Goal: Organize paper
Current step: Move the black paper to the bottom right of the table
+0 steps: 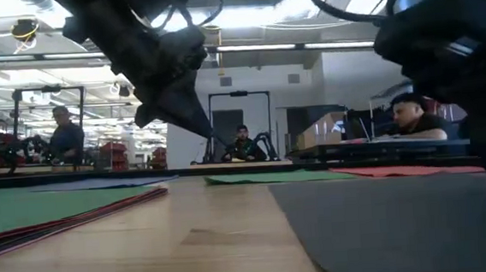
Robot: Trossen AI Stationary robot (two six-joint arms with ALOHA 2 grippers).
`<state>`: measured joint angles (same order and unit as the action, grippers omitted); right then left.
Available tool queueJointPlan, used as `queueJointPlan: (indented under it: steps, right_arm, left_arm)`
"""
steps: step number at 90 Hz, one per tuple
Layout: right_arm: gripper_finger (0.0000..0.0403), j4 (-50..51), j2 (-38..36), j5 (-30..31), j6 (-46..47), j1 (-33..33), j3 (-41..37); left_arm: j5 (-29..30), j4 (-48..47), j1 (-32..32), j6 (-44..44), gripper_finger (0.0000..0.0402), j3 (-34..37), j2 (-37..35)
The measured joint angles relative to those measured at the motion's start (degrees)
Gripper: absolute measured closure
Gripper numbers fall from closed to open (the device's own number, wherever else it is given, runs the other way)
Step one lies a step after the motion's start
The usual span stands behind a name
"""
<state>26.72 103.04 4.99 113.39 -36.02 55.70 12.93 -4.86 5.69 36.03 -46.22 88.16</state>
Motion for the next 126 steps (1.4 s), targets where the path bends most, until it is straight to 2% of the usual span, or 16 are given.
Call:
queueJointPlan:
  steps: [47,107,126]
  right_arm:
    - [0.0403,7.1,-0.2,-1.8,8.4,-7.1,-0.1]
    - [0.0403,20.3,-1.5,-2.7,9.6,-7.5,-0.3]
    - [0.0403,25.7,-3.4,-5.4,9.3,-8.6,-0.7]
  left_arm:
    - [0.4,0.8,0.3,0.1,0.0402,0.0,0.0]
    - [0.4,0.9,0.3,-0.4,0.0402,0.0,0.0]
    - [0.4,0.9,0.3,-0.4,0.0402,0.0,0.0]
